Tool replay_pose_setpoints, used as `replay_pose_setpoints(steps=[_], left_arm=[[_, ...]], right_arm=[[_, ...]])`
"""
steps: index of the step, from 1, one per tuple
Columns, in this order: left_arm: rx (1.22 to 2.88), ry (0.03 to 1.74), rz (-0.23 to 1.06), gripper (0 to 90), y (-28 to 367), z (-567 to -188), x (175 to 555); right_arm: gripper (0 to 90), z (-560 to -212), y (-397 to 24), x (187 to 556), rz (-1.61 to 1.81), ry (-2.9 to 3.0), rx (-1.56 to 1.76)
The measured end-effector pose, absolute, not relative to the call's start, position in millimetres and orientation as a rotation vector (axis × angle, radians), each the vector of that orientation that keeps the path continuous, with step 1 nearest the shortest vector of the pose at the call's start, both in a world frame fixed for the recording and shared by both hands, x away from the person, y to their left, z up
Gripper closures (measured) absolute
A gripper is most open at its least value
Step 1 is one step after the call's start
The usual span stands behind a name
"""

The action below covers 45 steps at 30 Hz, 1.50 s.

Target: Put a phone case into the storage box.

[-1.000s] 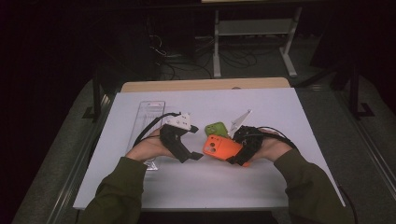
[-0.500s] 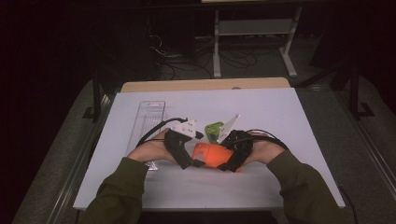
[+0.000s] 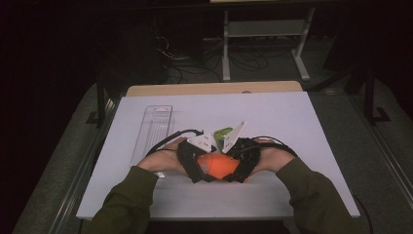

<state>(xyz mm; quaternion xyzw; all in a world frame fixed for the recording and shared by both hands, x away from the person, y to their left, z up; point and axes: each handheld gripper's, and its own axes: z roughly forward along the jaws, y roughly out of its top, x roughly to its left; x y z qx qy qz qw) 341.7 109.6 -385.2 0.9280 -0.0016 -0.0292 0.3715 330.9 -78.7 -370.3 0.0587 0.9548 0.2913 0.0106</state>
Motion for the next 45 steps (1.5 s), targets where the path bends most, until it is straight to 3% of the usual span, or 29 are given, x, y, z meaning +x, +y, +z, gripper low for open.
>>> replay_pose_setpoints(steps=[3,5,8,28,34,45], left_arm=[[2.398,-0.029,-0.094,0.0,108,-387,340],[2.406,-0.034,-0.08,8.8,107,-387,340],[2.41,-0.039,-0.093,11.4,107,-388,340],[2.412,-0.071,-0.114,14.7,106,-388,340],[2.414,-0.001,-0.119,14.7,108,-387,344],[2.433,0.245,-0.046,14.8,110,-388,351]], right_arm=[[15.0,-369,-78,330,0.927,2.981,0.171],[15.0,-368,-78,330,0.933,2.991,0.169],[15.0,-368,-77,329,0.944,2.985,0.146],[14.5,-370,-78,329,0.957,3.003,0.132],[6.1,-369,-84,329,0.973,2.986,0.169],[3.2,-362,-114,339,1.081,2.851,0.41]])
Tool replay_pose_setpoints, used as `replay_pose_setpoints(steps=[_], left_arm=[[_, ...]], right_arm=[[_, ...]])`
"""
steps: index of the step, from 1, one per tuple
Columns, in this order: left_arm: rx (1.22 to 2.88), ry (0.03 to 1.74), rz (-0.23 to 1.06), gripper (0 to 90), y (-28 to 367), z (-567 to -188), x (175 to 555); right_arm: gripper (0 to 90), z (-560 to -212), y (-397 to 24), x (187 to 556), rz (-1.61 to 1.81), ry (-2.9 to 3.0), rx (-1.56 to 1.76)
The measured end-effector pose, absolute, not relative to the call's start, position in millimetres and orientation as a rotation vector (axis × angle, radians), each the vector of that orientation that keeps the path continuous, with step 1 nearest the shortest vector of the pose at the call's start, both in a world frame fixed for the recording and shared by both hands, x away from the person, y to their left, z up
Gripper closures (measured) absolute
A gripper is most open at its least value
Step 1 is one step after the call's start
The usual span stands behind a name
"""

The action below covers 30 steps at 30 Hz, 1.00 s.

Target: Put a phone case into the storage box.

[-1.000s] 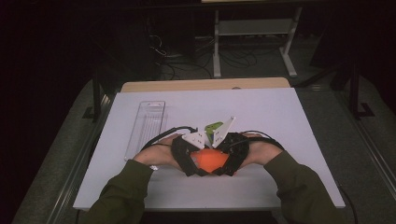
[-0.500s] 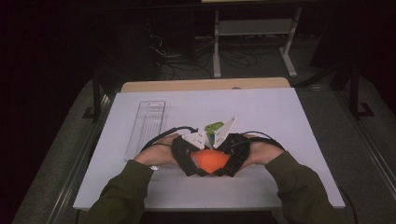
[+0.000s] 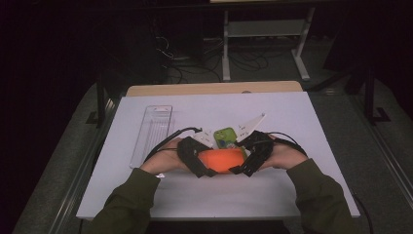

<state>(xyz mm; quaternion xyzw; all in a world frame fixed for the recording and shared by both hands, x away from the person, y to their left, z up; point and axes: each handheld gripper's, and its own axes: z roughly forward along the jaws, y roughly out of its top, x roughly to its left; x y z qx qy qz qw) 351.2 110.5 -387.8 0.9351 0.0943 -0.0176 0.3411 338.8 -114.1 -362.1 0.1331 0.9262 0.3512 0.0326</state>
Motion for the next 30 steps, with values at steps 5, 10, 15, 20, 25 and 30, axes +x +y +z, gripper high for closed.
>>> replay_pose_setpoints(steps=[5,10,15,20,25,30], left_arm=[[2.43,0.354,-0.014,14.8,112,-388,354],[2.447,0.451,0.069,14.8,113,-388,356],[2.438,0.527,0.103,14.9,116,-387,359],[2.442,0.574,0.132,15.0,120,-386,362],[2.393,0.662,0.136,15.0,120,-387,362],[2.414,0.669,0.144,15.0,123,-388,364]], right_arm=[[2.7,-365,-125,343,1.137,2.776,0.555],[2.9,-366,-132,341,1.203,2.693,0.768],[3.0,-372,-138,340,1.213,2.621,0.901],[3.0,-381,-140,335,1.203,2.569,0.995],[1.6,-390,-141,328,1.194,2.508,1.054],[0.0,-399,-140,322,1.193,2.44,1.102]])
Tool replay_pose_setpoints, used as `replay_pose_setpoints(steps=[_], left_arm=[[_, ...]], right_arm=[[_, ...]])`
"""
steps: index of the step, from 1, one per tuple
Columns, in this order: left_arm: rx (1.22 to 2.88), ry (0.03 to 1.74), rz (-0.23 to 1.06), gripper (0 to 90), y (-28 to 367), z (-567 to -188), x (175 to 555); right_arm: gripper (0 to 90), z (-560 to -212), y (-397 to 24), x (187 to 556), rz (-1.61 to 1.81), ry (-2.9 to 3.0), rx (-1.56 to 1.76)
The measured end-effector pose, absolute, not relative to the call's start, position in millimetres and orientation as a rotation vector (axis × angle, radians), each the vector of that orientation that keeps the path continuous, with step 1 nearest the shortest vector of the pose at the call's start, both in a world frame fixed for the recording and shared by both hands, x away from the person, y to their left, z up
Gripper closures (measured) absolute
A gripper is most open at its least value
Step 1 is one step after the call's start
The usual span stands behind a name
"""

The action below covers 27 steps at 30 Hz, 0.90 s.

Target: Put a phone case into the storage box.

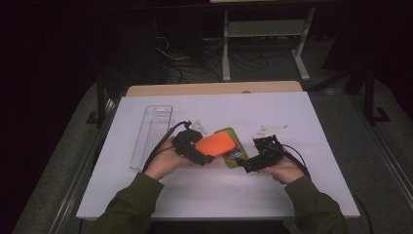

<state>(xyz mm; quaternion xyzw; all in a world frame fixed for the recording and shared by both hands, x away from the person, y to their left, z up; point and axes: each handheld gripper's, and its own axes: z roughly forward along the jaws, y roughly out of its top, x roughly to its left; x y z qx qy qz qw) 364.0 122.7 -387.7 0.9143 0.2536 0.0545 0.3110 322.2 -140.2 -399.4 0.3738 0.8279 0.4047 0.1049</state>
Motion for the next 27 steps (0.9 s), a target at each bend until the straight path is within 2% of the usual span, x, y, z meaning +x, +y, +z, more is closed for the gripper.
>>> replay_pose_setpoints(steps=[6,27], left_arm=[[2.395,0.677,0.132,15.0,123,-386,365],[2.4,0.645,0.142,15.0,123,-386,366]], right_arm=[[0.0,-408,-135,323,1.135,2.377,1.116],[0.0,-414,-120,314,0.963,2.26,0.802]])
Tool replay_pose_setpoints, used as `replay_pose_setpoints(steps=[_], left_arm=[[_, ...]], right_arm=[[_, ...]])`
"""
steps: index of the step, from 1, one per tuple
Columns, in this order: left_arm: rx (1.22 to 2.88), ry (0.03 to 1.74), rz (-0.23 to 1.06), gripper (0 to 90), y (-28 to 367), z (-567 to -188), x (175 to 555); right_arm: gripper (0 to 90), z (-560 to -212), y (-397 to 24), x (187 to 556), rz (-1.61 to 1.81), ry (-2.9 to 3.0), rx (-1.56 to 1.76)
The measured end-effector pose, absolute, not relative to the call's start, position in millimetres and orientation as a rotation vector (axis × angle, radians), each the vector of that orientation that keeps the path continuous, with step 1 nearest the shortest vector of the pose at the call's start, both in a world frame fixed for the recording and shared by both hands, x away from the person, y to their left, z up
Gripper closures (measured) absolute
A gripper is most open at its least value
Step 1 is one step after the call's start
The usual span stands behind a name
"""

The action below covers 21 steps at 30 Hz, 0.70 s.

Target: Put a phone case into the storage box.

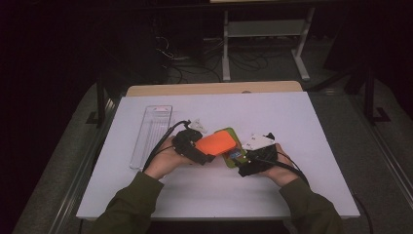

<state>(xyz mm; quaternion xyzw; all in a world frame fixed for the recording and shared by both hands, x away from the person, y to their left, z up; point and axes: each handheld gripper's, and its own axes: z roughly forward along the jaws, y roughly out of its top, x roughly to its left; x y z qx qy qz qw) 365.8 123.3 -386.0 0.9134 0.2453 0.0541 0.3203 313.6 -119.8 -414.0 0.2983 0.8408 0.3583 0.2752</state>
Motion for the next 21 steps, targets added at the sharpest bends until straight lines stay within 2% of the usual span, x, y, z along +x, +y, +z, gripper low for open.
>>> replay_pose_setpoints(steps=[21], left_arm=[[2.372,0.654,0.126,15.1,122,-387,365]], right_arm=[[0.0,-414,-104,299,0.828,2.119,0.449]])
